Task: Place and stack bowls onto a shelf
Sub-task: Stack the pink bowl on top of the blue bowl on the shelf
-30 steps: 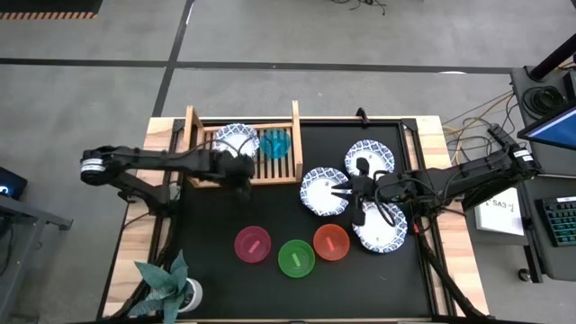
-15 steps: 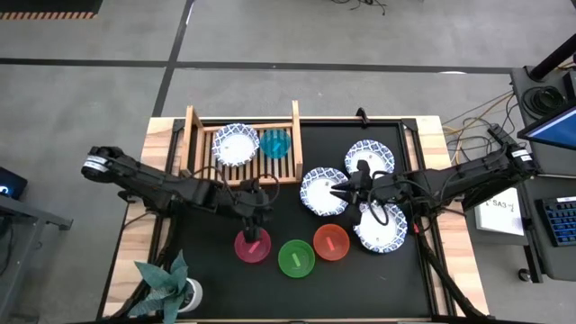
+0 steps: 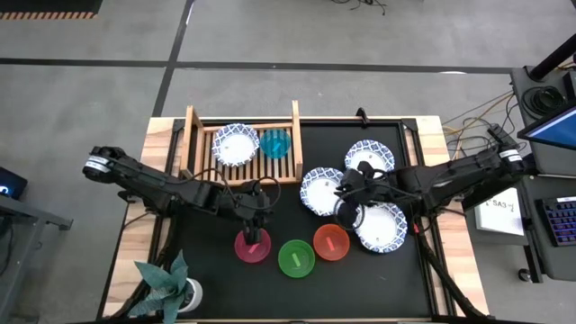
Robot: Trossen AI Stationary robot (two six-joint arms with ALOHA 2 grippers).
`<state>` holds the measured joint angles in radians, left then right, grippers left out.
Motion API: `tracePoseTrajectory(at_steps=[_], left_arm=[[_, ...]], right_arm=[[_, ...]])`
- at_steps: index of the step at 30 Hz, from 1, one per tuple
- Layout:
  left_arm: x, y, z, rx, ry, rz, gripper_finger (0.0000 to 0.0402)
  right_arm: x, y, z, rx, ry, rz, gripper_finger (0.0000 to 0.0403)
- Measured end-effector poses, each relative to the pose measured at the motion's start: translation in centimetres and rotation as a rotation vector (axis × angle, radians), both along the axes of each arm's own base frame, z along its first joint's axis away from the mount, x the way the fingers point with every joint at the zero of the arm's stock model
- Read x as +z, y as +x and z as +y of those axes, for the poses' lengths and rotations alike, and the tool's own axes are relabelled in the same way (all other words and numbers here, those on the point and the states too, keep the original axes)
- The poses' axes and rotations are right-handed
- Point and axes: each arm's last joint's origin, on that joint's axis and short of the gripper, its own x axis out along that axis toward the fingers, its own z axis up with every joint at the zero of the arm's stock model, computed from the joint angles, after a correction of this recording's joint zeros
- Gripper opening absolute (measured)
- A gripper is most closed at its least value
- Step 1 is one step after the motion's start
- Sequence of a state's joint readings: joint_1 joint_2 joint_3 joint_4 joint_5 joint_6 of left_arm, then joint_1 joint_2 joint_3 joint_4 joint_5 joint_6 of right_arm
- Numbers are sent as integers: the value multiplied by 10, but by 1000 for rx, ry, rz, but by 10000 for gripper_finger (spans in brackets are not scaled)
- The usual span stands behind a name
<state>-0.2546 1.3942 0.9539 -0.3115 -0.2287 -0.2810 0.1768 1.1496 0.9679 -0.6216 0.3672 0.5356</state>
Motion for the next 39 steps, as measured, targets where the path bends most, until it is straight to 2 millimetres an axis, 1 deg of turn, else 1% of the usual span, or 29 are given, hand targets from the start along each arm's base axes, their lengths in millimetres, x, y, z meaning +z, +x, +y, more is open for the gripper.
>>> tracePoseTrajectory(at_steps=[3, 9, 17, 20, 24, 28, 35, 39], left_arm=[[0, 0, 0, 18, -19, 0, 103], [-1, -1, -1, 54, -70, 15, 103], [-8, -10, -10, 2, -175, 134, 103], [-12, -16, -14, -12, -173, 205, 103], [-22, -28, -14, -10, -135, 322, 103], [-35, -34, -11, 2, -115, 372, 103], [-59, -39, -9, 45, -160, 356, 103], [-74, -43, -7, 88, -181, 381, 102]], right_arm=[[1, 6, -2, -33, 4, 72, 63], [0, 16, 0, -37, -15, 193, 63], [-3, 20, 1, -23, -16, 317, 63], [-5, 20, 1, -22, -16, 332, 63], [-9, 19, 1, -23, -17, 346, 63], [-14, 17, 1, -24, -20, 362, 63], [-26, 12, 0, -45, -16, 396, 63], [-28, 12, 0, -47, -16, 399, 63]])
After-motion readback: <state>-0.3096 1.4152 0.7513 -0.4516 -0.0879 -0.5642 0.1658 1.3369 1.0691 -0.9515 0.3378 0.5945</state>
